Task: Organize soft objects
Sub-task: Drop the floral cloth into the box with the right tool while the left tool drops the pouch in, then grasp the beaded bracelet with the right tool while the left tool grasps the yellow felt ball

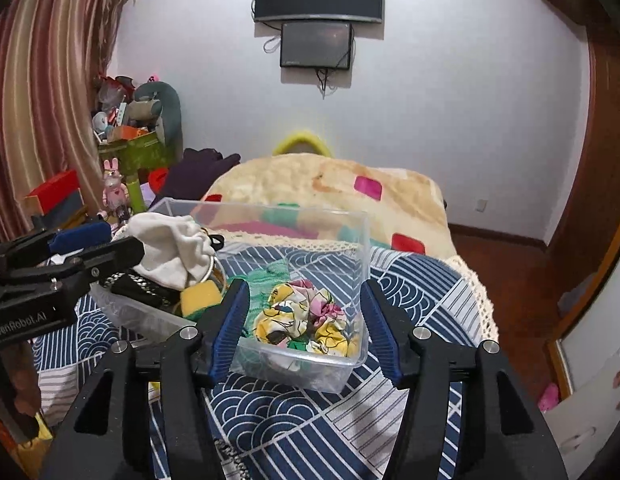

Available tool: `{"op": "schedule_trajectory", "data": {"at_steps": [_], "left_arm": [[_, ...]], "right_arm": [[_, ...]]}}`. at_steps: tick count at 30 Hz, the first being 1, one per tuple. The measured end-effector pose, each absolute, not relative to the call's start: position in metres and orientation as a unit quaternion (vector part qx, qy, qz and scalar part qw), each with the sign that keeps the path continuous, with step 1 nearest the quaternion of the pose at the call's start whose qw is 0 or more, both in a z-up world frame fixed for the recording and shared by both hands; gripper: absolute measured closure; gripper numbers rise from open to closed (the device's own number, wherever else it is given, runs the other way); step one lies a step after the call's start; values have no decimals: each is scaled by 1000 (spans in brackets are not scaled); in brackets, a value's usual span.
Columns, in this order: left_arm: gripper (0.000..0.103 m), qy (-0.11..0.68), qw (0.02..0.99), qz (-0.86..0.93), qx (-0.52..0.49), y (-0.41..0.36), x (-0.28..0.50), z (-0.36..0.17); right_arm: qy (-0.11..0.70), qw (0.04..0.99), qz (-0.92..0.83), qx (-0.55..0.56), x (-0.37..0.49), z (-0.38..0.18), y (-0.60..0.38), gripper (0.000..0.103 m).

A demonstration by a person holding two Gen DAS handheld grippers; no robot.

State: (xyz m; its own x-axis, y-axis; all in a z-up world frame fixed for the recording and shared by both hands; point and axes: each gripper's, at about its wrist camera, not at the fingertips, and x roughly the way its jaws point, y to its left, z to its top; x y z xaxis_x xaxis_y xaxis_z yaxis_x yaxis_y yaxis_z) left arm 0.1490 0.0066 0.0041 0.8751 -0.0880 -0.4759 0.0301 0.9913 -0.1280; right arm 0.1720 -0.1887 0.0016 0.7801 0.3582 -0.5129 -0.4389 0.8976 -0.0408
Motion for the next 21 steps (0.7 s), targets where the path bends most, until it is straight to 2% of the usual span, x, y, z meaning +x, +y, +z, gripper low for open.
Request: {"op": "schedule_trajectory", "data": {"at_steps": [5,8,15,21], "left_arm": [[32,228,971,-33,-61,8,131,14],[29,221,973,-33,-53,7,122,17],[15,228,972,-43,-47,2,104,7],[14,264,963,-45,-44,2,103,-15]], "right_arm": [[230,946,212,-85,160,8,-190,33],[223,947,217,-82,154,10,-190,33],[229,943,230,-76,143,3,-195,33],[257,933,234,-90,136,-20,-194,33]]}}
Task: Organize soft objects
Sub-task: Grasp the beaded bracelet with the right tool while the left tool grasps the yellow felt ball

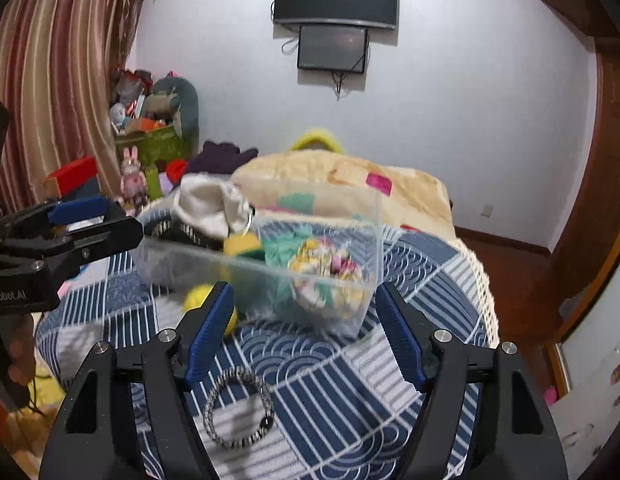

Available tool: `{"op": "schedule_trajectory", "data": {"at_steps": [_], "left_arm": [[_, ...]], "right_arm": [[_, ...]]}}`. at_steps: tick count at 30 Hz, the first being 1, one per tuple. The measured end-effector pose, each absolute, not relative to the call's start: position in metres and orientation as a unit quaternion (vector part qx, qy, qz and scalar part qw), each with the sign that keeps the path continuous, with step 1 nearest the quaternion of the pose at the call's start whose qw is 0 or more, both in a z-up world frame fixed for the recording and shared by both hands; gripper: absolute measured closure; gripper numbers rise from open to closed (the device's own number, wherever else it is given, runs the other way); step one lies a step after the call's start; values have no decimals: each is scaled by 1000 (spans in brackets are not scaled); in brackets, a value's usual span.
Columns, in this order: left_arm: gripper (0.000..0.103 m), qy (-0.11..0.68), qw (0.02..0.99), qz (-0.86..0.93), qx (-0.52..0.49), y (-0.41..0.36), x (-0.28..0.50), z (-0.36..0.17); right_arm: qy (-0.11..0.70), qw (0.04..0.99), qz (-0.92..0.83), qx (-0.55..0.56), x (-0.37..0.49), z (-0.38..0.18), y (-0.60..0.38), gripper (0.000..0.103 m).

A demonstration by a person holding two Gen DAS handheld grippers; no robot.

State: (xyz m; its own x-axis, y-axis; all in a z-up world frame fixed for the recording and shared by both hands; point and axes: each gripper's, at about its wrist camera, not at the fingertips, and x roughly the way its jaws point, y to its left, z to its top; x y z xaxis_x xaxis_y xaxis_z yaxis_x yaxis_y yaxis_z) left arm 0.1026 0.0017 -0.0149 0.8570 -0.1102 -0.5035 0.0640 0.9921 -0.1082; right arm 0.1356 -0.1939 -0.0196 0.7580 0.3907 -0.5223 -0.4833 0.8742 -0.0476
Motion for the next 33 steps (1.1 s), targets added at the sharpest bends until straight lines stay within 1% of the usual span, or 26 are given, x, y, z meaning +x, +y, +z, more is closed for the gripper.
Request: {"op": "schedule_trajectory", "data": {"at_steps": [9,17,19,21,22,24,25,27,29,33], "left_arm": [[14,314,947,-44,-44,2,93,-56],[14,339,938,-45,-60,6,98,-72],[14,345,935,-48,-62,5,102,-74],[14,348,934,-50,-63,4,106,-75],[14,349,933,-52,-63,3,107,-75],[14,351,933,-55,-63,-1,111,-76],[14,353,932,-58,-63,-3,113,-77],[14,355,930,-63,-66,-5,117,-77],[14,358,929,-66,-66,-9,123,-78],[15,359,929,-67,-60,-17,134,-78]], "right_arm": [[315,908,263,-87,124,-57,-188,33],[353,888,278,-100,128,-80,-174,34],[360,882,286,-100,130,-82,-173,42],[361,883,282,-103,133,-83,-172,57],[360,884,280,-103,134,-82,-172,60],[357,886,278,-101,135,-80,-174,75],[356,887,277,-100,135,-79,-175,77],[353,889,274,-101,134,-78,-177,88],[351,890,272,-100,134,-78,-178,92],[343,896,265,-94,135,-75,-186,93]]}}
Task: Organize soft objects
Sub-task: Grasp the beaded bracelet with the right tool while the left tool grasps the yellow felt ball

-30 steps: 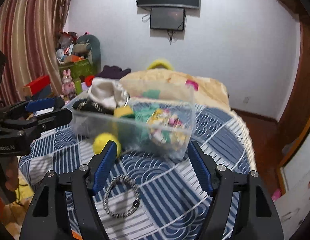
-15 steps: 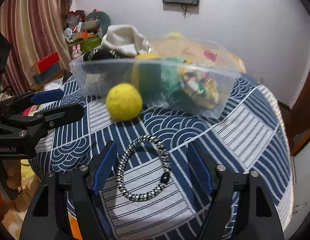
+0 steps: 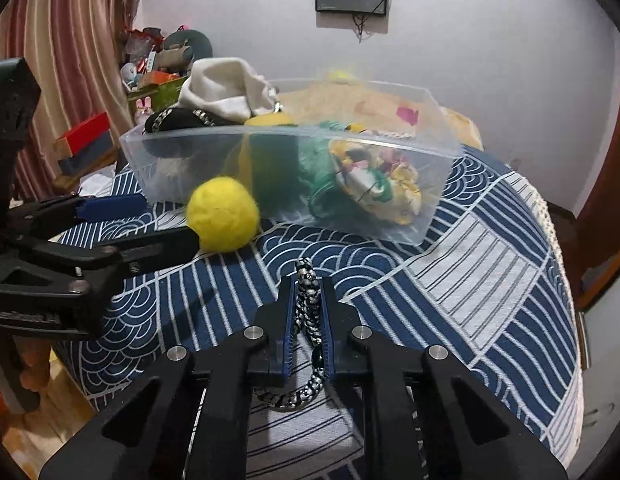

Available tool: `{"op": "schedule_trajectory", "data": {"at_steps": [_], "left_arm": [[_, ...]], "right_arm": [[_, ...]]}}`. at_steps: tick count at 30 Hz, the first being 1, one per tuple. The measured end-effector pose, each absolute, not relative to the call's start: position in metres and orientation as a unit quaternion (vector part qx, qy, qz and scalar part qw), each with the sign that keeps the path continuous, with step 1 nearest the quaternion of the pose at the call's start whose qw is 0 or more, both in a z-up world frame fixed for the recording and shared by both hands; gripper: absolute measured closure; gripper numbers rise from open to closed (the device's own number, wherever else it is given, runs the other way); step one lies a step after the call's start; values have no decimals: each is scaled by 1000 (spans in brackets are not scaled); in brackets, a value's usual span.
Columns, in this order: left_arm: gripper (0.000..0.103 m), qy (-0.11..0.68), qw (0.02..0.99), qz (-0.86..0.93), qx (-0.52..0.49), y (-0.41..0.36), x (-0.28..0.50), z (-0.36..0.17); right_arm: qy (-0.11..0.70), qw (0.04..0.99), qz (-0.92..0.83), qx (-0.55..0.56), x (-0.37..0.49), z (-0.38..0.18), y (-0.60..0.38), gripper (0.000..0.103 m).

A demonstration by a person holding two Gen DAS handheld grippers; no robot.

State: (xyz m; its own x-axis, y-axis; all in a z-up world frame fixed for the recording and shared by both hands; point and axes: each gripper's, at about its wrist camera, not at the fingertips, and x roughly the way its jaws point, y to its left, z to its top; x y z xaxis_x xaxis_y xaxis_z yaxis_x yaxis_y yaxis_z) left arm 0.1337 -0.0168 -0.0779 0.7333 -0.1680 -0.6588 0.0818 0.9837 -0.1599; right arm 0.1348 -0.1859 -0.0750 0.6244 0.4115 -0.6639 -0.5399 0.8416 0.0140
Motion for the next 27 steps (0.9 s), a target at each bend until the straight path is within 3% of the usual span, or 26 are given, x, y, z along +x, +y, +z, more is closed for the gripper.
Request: {"op": "schedule_trajectory", "data": {"at_steps": [5,8,10,27], "left_arm": [[30,361,927,-77,-62,-25,146,-79],[44,367,925,-80,-60,-30,152,-84],[61,377,920,-88,-61,-31,157,-88],[62,305,947,-91,-36,-35,127,-48]], "right_arm": [[336,902,258,-77,136,-71,-198,93],[334,905,255,-67,138,-70,-205,93],[332,907,252,-64,138,-69,-208,93],[312,915,253,-28,136,-49,-227,95]]}}
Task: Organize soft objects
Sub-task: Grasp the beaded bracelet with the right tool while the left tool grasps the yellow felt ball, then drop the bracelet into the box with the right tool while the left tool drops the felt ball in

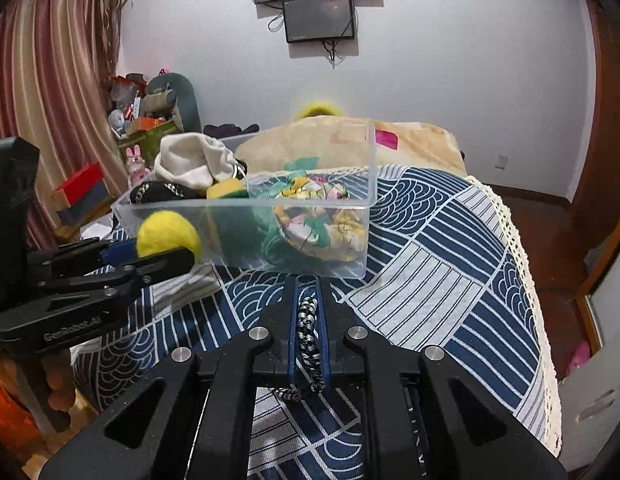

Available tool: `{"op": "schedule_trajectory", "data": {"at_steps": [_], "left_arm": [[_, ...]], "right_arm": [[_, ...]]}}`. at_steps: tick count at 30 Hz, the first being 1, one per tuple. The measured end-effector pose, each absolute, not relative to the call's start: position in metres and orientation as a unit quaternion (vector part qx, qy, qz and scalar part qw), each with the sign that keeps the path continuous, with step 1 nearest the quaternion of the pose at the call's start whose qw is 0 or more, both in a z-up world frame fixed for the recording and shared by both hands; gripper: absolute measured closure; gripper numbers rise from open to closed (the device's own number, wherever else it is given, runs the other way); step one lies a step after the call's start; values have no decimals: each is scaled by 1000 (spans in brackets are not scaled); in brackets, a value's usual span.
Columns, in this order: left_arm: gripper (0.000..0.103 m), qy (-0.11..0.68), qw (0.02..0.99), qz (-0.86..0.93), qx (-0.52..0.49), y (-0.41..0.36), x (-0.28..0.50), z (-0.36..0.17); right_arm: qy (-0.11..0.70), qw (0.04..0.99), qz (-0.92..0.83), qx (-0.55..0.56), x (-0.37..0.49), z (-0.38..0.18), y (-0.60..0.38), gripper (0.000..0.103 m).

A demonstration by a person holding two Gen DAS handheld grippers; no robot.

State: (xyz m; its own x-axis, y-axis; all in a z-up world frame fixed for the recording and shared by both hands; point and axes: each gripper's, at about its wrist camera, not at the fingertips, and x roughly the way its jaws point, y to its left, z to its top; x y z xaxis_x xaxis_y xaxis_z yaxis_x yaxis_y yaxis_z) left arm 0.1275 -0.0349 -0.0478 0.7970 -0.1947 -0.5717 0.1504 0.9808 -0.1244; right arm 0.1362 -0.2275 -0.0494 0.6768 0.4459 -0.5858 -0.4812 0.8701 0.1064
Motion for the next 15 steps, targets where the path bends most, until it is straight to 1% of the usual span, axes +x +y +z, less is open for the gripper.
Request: {"op": "schedule_trajectory", "data": {"at_steps": [7,15], "left_arm": [[62,269,959,-90,-25,-34,124,-21],[62,253,963,-84,-44,-20,134,-4]], "right_arm": [[287,924,251,-31,136,-28,-229,95],[240,938,248,-32,146,5,-223,95]]}}
